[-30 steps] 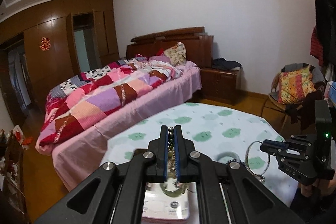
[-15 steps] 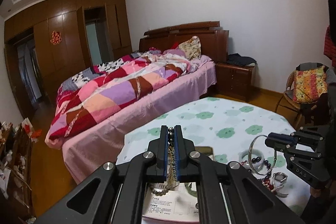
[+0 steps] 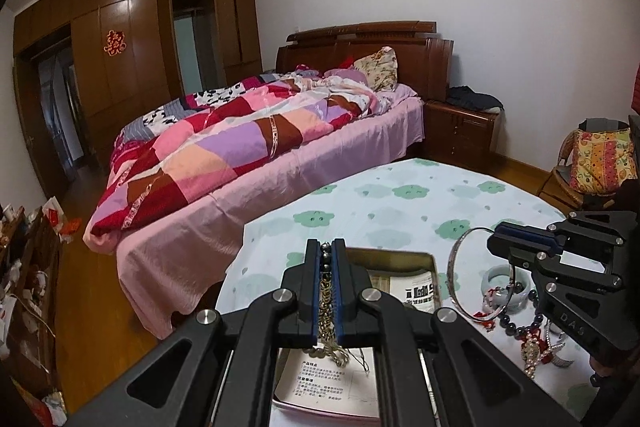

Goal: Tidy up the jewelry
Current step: 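Lift and carry the gold chain in left tool while right tool carries the silver bangle to the tin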

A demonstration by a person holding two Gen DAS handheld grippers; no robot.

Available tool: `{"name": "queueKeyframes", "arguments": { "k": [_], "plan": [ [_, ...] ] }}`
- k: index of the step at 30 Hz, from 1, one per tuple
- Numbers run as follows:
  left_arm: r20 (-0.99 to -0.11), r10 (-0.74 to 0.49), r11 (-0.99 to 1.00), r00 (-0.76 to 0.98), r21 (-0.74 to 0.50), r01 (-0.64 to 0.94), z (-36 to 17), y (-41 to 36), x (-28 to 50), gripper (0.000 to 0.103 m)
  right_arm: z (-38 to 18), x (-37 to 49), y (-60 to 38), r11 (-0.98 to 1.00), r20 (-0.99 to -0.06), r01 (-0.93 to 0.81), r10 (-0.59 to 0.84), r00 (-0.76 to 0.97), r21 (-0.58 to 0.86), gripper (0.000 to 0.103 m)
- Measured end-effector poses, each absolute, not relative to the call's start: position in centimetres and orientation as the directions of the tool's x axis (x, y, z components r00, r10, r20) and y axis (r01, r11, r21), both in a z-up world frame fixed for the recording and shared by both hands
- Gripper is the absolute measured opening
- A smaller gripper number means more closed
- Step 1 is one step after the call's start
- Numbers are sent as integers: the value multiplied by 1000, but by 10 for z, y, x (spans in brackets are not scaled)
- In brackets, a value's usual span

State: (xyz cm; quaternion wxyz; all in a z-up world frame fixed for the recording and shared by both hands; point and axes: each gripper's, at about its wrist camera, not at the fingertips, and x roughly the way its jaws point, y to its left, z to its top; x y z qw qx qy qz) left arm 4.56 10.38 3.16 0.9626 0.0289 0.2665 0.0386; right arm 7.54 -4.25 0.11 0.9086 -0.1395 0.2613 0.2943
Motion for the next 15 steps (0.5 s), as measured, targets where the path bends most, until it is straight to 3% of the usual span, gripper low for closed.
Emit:
{"name": "queueKeyframes", "arguments": {
  "k": [15],
  "plan": [
    [-578,102,995,809,47,-92,-5,122,62,4,-21,81,-5,757,-592,-641,460,661,-128,9]
  ]
}}
